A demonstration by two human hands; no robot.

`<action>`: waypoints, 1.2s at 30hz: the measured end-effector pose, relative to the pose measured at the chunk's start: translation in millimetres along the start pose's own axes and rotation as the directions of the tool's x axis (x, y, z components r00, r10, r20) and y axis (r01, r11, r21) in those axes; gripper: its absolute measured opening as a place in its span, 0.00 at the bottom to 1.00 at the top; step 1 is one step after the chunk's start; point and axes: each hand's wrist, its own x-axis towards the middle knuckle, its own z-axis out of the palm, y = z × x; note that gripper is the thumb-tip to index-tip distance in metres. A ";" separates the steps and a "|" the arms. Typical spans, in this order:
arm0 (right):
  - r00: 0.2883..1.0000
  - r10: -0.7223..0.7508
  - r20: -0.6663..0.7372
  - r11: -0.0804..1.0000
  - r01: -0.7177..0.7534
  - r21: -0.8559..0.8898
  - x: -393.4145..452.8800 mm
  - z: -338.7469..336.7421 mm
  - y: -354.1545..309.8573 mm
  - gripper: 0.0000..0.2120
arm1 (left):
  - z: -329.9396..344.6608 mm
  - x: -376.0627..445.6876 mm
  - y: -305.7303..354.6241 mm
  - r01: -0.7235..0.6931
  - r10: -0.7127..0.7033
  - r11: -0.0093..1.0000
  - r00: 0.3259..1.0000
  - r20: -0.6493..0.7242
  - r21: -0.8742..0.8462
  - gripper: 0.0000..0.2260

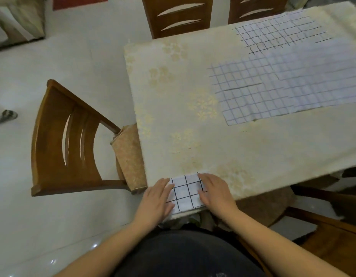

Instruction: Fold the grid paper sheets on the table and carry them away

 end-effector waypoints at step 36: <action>0.933 -0.128 0.336 0.986 0.156 -0.058 19.5 -53.0 -61.5 0.26 | -96.7 -7.1 1.6 0.351 -0.364 0.931 0.893 0.265 0.098 0.29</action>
